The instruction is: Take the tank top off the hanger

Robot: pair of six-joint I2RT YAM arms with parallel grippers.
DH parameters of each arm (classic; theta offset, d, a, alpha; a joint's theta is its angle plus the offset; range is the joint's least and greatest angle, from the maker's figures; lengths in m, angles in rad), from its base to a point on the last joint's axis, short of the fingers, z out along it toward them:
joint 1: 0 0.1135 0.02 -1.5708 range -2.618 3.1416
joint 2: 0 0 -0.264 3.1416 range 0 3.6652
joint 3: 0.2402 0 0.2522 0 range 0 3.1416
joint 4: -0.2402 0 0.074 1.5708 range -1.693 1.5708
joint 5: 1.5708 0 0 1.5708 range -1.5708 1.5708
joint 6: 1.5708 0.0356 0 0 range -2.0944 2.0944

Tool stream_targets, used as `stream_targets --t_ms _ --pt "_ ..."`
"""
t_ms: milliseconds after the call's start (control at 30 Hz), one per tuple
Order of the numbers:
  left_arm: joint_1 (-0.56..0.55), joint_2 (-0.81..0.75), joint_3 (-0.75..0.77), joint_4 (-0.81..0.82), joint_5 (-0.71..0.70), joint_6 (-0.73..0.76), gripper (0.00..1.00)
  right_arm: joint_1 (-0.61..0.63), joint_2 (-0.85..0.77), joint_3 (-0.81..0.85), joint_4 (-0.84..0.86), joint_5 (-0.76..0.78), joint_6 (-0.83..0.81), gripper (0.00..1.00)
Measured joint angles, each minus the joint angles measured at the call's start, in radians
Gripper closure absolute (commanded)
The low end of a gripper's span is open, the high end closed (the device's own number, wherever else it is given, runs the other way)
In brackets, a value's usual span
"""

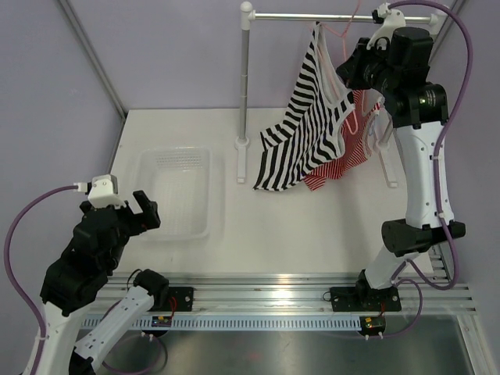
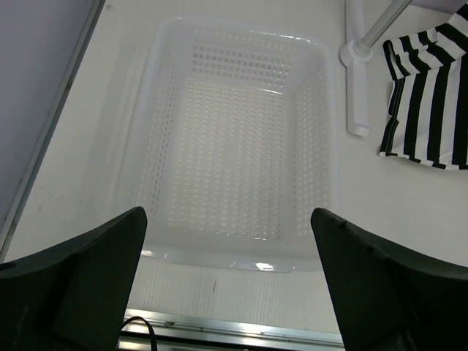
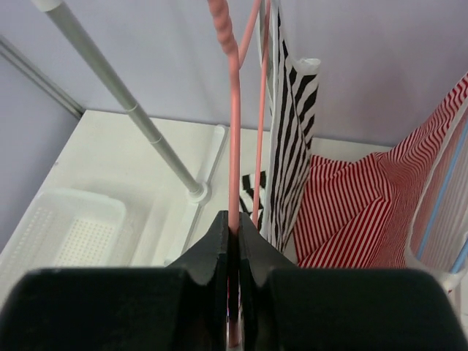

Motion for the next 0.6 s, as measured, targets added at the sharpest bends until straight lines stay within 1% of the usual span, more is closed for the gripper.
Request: stream_targets --t_ms 167,300,433,533,600 --pt "0.0 0.049 0.069 0.019 0.059 0.01 0.01 0.0 -0.114 -0.127 -0.037 -0.056 0.026 1.0" --pt "0.0 0.156 0.132 0.086 0.148 0.01 0.01 0.0 -0.222 -0.269 -0.068 -0.094 0.045 1.0" --pt "-0.014 0.296 0.169 0.211 0.255 -0.014 0.01 0.001 -0.356 -0.417 -0.11 -0.132 0.053 1.0" --pt "-0.101 0.407 0.2 0.301 0.291 -0.041 0.01 0.002 -0.475 -0.506 -0.148 -0.158 0.05 1.0" --pt "-0.203 0.484 0.232 0.359 0.283 -0.048 0.01 0.002 -0.544 -0.532 -0.183 -0.171 0.047 1.0"
